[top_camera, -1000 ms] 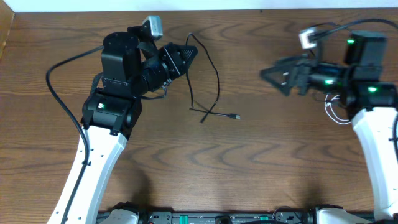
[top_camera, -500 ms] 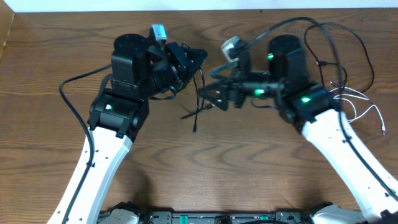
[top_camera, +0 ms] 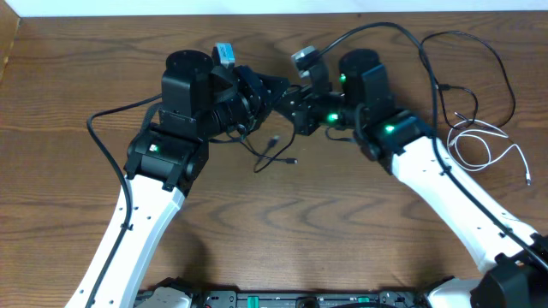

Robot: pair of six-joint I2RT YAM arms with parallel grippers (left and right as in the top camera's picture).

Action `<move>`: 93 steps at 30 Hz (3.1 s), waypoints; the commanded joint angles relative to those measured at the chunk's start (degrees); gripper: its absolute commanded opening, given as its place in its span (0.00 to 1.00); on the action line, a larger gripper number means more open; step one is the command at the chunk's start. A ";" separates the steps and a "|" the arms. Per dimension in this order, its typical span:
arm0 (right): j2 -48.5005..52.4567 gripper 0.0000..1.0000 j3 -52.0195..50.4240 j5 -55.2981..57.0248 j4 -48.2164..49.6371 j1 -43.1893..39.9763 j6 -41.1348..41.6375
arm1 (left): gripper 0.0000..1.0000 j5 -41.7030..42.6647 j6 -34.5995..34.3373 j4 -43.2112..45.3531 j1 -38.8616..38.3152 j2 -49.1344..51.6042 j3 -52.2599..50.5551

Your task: Untangle cables

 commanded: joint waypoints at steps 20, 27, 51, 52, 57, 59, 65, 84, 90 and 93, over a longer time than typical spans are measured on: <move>-11.30 0.01 0.31 9.35 4.83 -57.72 25.81 | 0.85 -9.62 26.05 -15.41 -0.09 0.68 0.31; -3.28 0.01 0.31 14.29 4.66 -68.70 26.51 | 0.85 -9.62 27.39 -16.20 -0.09 2.82 0.31; -9.70 0.99 0.33 10.62 -17.20 -53.59 12.98 | 0.97 -17.77 49.22 -22.73 -0.09 7.69 0.31; -11.23 0.99 0.33 10.51 -18.73 -50.66 11.19 | 0.98 -18.71 49.22 -22.82 -0.09 7.69 0.31; -15.50 0.99 0.33 10.54 -24.87 -37.94 1.18 | 0.98 -18.84 49.22 -23.04 -0.09 7.69 0.31; -16.70 0.99 0.33 10.60 -27.80 -32.89 -3.76 | 0.98 -18.84 49.22 -23.04 -0.07 7.69 0.31; -22.18 0.99 0.33 25.00 -39.65 -22.01 -7.85 | 0.98 -18.84 49.22 -23.04 -0.09 7.69 0.31; -40.06 0.99 0.09 43.19 -56.15 -18.67 -9.27 | 0.98 -18.84 49.22 -23.04 -0.09 7.69 0.31; -41.40 0.99 -4.63 46.18 -46.95 -19.15 -11.26 | 0.98 -18.84 49.22 -23.04 -0.09 7.69 0.31; -44.89 0.99 -11.43 43.08 -37.20 -20.90 -13.31 | 0.98 -18.84 49.22 -23.04 -0.09 7.69 0.31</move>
